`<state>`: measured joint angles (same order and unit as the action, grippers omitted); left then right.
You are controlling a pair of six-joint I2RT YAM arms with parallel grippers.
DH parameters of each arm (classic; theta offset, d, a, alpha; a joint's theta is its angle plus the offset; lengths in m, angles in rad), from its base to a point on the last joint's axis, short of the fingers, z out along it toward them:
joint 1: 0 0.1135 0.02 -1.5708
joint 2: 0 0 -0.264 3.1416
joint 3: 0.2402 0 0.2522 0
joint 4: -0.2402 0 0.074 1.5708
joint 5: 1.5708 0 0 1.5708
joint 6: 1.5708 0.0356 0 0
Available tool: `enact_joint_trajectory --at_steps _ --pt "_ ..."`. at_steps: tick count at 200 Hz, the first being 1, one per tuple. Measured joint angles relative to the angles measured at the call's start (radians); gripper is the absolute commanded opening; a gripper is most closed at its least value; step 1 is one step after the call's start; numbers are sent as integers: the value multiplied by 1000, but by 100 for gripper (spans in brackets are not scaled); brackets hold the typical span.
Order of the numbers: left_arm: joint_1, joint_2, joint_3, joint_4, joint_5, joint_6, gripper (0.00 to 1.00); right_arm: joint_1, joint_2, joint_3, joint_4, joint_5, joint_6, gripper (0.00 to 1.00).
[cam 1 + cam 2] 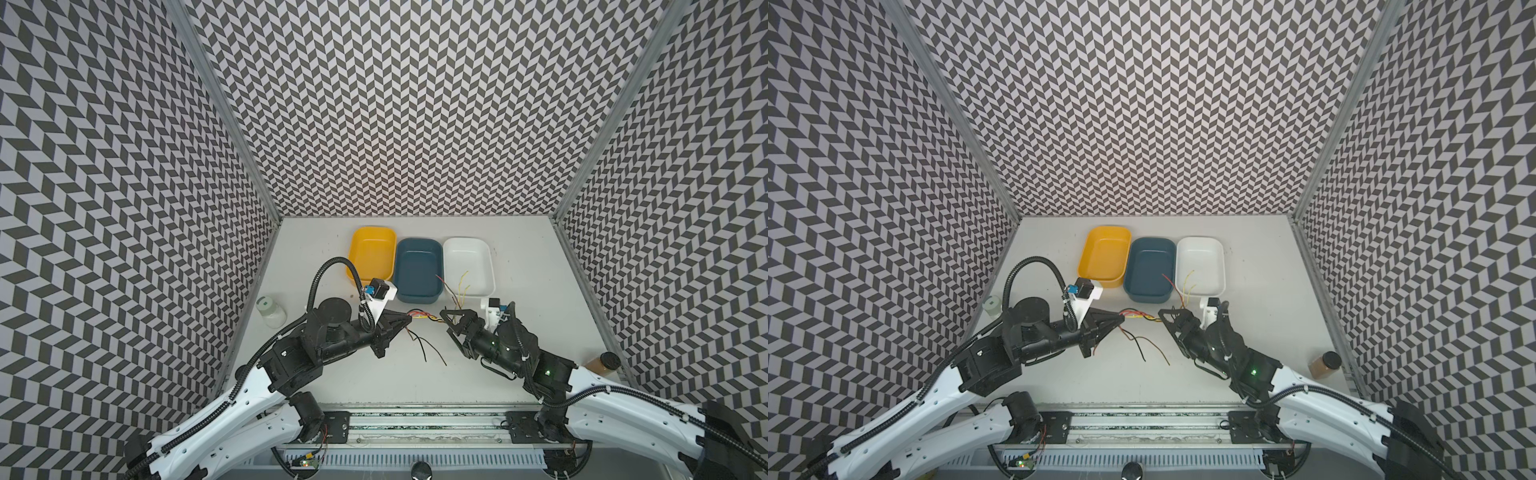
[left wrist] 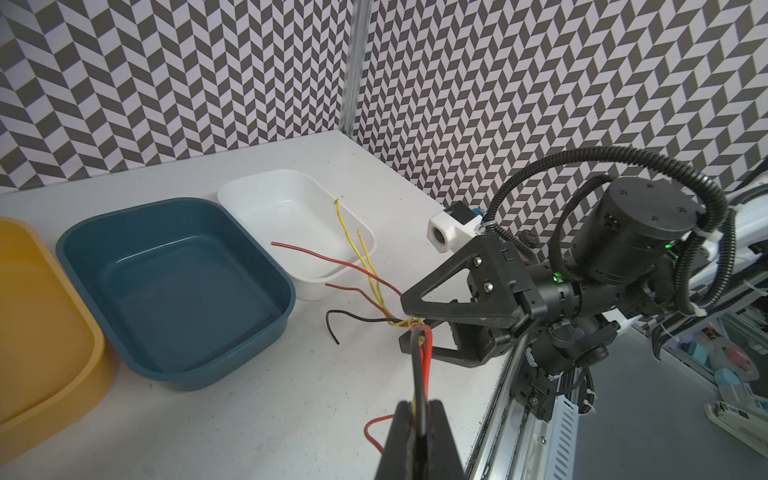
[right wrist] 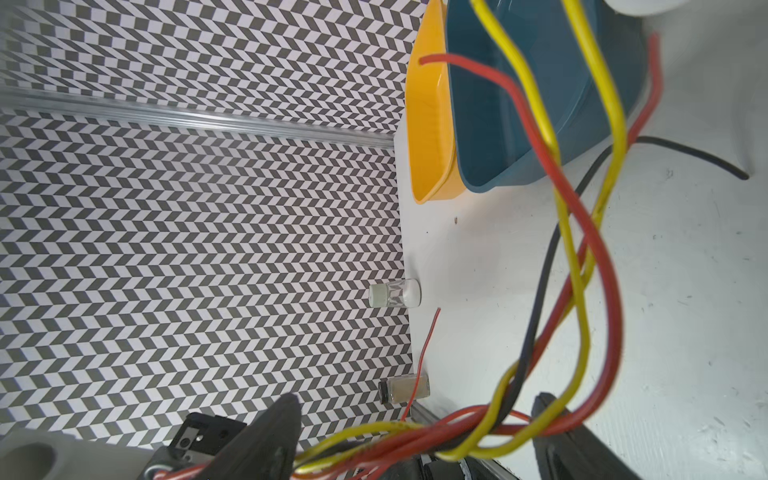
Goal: Untangle the cables
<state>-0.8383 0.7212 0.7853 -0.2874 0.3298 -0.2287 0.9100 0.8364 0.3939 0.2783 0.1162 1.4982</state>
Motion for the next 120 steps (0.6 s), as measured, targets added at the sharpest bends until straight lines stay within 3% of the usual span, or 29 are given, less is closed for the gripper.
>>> enact_joint_trajectory --at_steps 68,120 --pt "-8 -22 -10 15 64 -8 0 0 104 -3 191 63 -14 76" --pt "-21 -24 -10 11 68 -7 0 0 71 -3 228 109 -73 38"
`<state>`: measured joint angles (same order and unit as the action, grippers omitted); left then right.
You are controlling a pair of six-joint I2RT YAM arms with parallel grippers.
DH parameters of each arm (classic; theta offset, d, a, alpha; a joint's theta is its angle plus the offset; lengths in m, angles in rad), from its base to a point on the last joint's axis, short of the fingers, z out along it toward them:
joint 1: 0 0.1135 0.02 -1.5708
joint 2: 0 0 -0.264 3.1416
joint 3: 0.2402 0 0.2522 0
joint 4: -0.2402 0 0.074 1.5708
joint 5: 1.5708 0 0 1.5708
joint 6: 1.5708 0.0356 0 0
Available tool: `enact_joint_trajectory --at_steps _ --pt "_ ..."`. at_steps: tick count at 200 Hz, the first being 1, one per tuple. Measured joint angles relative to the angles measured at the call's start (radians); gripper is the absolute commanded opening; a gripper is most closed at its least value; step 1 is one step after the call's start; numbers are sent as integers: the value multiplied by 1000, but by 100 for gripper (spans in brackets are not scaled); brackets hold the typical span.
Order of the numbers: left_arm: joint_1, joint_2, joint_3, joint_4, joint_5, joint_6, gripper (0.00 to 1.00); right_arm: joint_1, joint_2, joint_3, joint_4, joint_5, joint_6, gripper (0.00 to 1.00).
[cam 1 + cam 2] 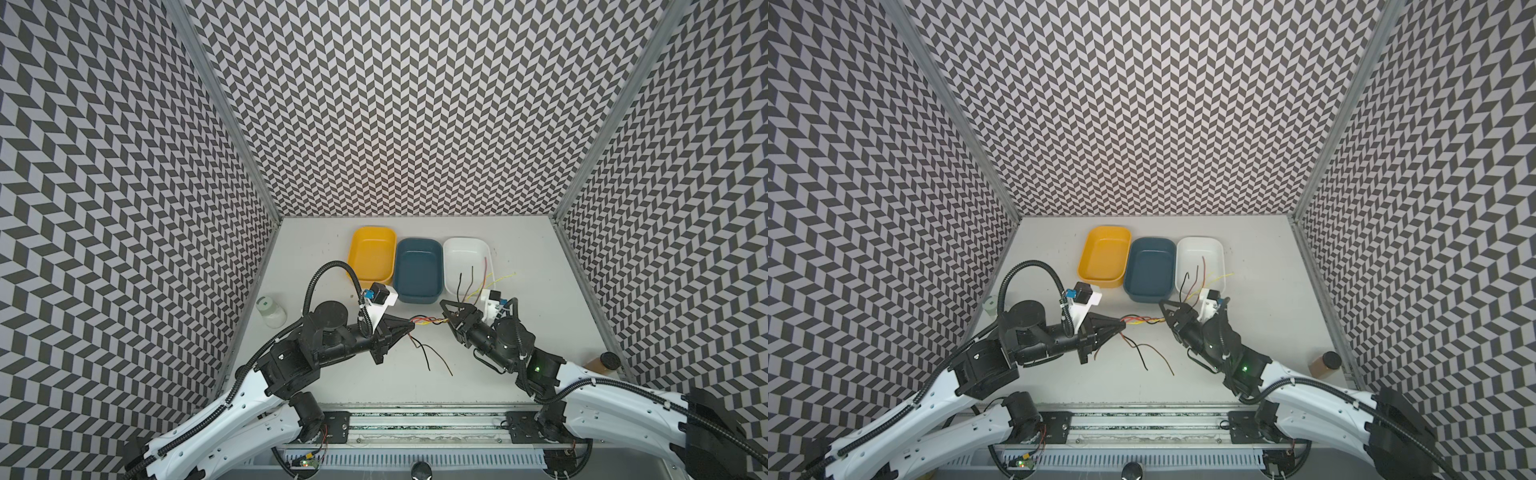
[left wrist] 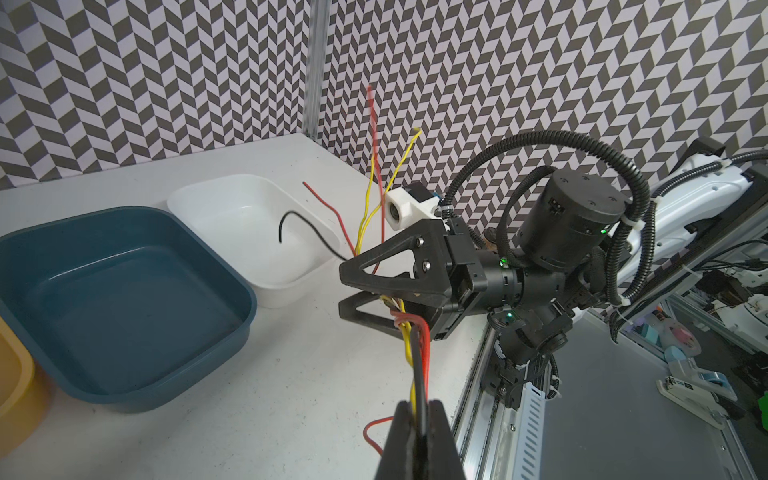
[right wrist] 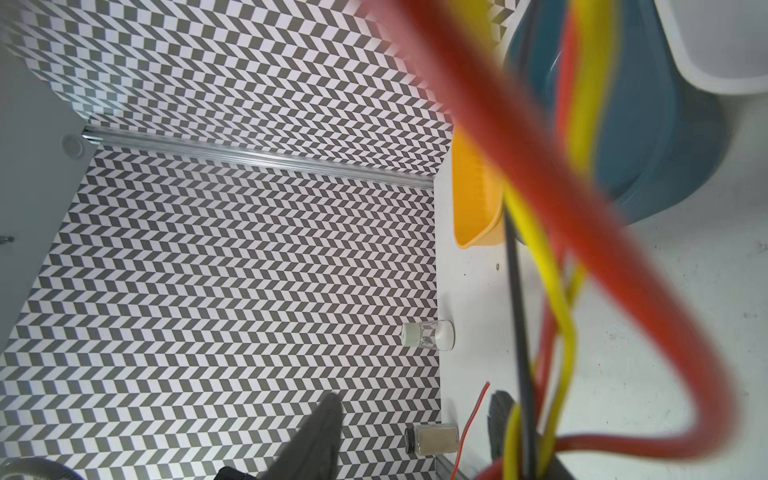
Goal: Untangle the cables
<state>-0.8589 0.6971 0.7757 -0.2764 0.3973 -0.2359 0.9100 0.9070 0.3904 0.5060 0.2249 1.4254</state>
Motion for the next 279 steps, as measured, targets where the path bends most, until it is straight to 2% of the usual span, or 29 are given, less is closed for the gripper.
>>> enact_joint_trajectory --at_steps 36,54,63,95,131,159,205,225,263,279 --pt "-39 -1 0 -19 -29 0 0 -14 -60 0 26 34 -92 17" --pt "-73 3 0 -48 -69 0 0 -45 -69 1 48 5 -140 9" --pt "-85 7 1 -63 -90 0 0 -62 -75 11 42 -22 -175 0" --pt "-94 26 25 -111 -154 22 0 -133 -77 69 32 -154 -289 0" --pt "-98 85 56 -130 -173 53 0 -197 -75 124 5 -312 -398 0" --pt "-92 125 57 -166 -180 72 0 -203 -79 159 -17 -392 -468 0" --pt "-69 127 57 -174 -175 90 0 -208 -115 167 -70 -459 -547 0" --pt "-69 126 57 -174 -169 97 13 -208 -122 180 -103 -463 -574 0" --pt "-60 102 57 -179 -166 113 55 -209 -133 188 -164 -455 -601 0" --pt "-58 87 57 -181 -167 102 66 -211 -133 188 -178 -455 -608 0"
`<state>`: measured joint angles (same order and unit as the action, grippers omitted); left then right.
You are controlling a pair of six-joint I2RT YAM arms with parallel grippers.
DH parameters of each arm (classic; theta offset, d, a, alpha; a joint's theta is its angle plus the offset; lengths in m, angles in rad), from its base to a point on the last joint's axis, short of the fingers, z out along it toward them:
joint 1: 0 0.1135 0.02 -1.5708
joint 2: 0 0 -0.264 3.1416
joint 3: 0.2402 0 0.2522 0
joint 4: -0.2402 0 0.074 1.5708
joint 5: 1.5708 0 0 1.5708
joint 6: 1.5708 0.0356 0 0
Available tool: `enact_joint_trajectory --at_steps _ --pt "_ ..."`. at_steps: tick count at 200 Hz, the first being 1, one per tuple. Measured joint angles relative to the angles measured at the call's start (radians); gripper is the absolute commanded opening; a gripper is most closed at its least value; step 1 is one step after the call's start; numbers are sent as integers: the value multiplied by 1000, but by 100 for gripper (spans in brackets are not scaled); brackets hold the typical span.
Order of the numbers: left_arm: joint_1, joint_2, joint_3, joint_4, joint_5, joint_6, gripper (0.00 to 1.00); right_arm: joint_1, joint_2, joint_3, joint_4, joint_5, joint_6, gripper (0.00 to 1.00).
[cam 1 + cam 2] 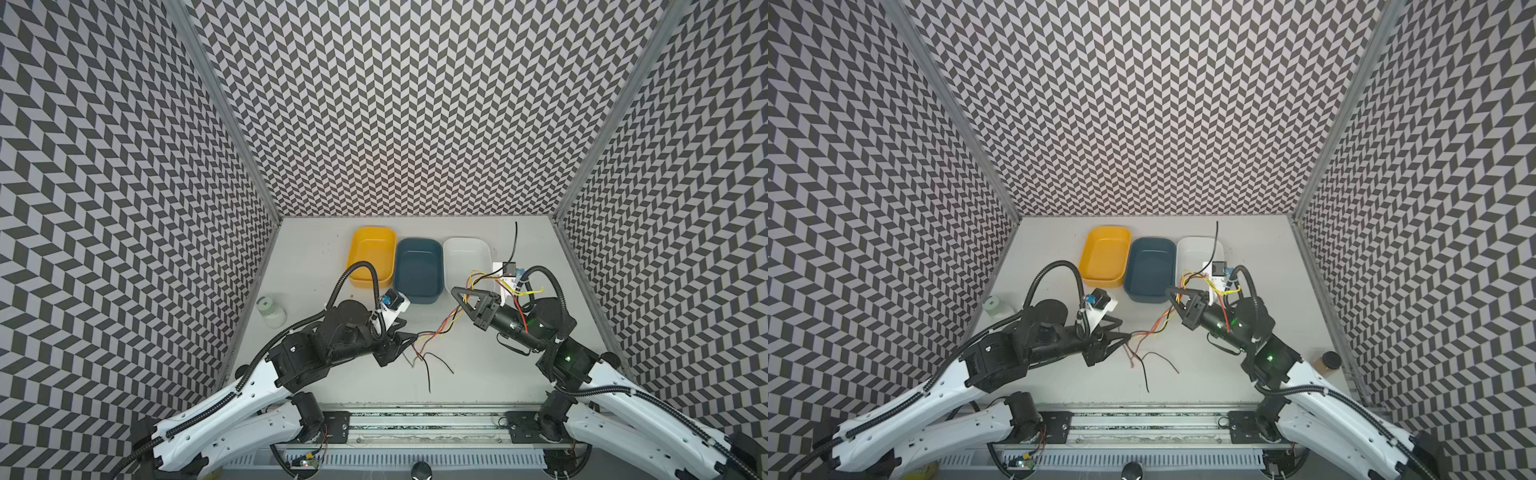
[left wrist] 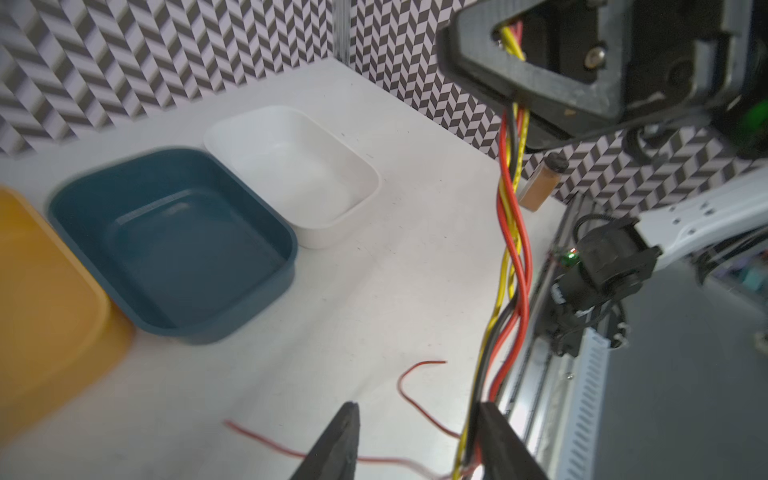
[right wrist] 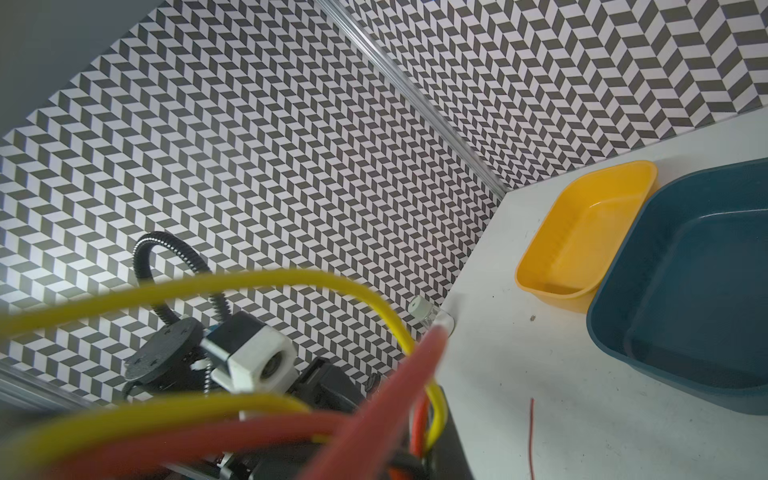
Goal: Untangle the cables
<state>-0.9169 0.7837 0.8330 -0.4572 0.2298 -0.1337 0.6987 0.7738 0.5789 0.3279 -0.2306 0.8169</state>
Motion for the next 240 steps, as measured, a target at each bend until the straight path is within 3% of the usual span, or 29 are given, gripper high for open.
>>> enact_joint_trajectory --at_steps 75,125,196,240 --pt "0 -32 0 23 0 -3 86 -30 87 85 -71 -67 -79 0" --pt "0 97 29 57 121 -23 87 -31 150 135 -90 -167 -111 0" --pt "11 189 49 117 208 -32 88 -31 170 136 -90 -242 -127 0" --pt "21 202 50 179 253 -60 81 -31 190 136 -85 -269 -129 0"
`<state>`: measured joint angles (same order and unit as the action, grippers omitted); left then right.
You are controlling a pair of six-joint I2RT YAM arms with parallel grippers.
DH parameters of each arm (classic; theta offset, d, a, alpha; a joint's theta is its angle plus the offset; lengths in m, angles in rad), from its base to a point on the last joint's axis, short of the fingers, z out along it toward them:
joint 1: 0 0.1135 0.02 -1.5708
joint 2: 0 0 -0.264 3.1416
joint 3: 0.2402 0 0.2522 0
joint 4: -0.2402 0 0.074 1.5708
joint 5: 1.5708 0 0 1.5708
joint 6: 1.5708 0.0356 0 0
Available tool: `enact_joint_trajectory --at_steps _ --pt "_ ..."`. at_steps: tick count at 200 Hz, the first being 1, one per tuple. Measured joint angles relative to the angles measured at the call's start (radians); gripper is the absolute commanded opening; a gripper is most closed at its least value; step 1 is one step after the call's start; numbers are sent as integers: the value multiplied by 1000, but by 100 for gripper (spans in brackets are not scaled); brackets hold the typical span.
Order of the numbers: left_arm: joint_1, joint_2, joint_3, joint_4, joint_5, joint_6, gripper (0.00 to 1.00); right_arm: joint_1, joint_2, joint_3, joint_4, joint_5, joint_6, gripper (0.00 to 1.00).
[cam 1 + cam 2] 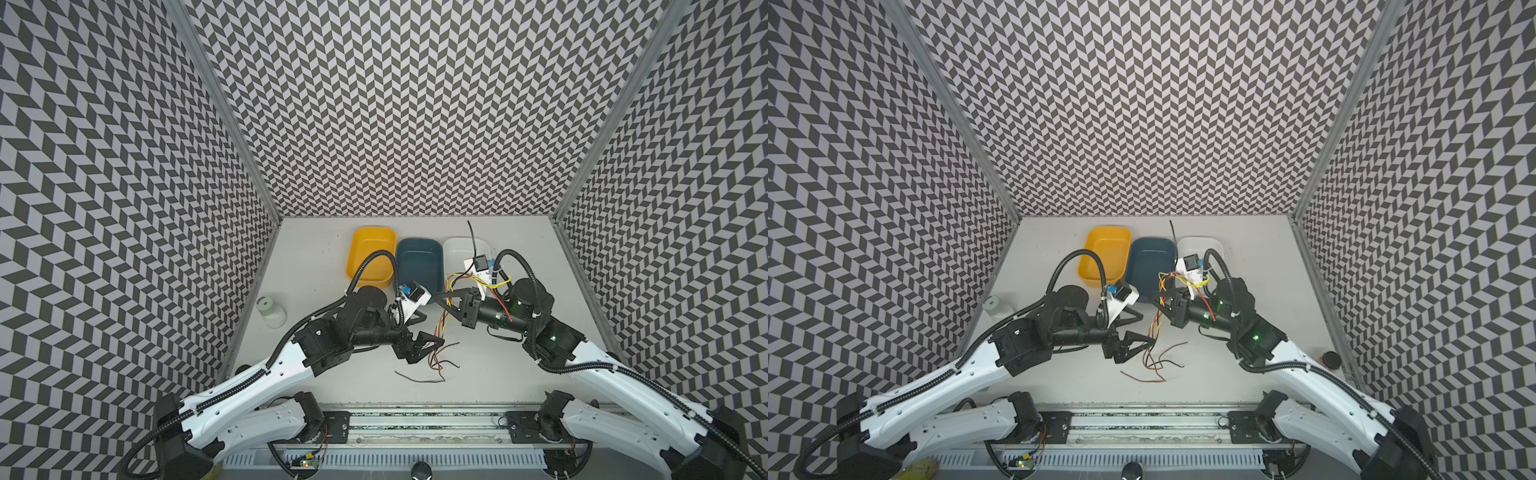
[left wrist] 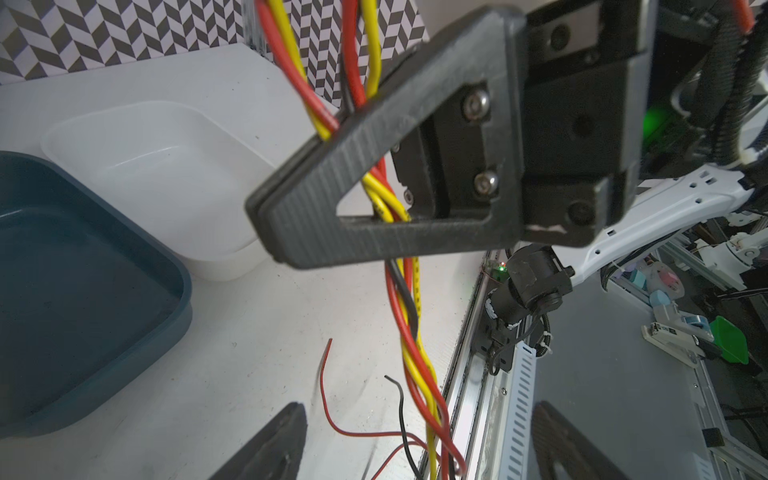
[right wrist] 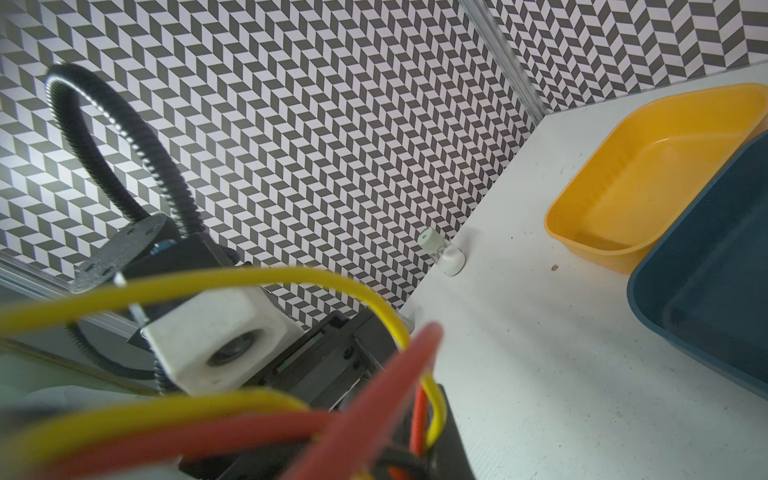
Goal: Untangle the cables
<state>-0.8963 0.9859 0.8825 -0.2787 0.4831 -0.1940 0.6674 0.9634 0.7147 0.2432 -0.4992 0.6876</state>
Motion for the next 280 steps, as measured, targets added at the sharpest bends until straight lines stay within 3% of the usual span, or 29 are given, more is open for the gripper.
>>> enact_joint_trajectory --at_steps 60,140,167,225,280 --pt "37 71 0 19 41 -19 45 0 14 5 3 -48 0 0" --pt "63 53 -11 72 102 -63 0 -5 14 6 23 -51 0 0" --pt "66 49 -19 81 102 -69 0 -5 16 6 21 -42 1 3" --pt "104 27 -31 86 59 -74 0 -5 25 6 16 -28 9 36" --pt "112 22 -35 94 43 -89 0 -5 25 -11 20 -30 9 35"
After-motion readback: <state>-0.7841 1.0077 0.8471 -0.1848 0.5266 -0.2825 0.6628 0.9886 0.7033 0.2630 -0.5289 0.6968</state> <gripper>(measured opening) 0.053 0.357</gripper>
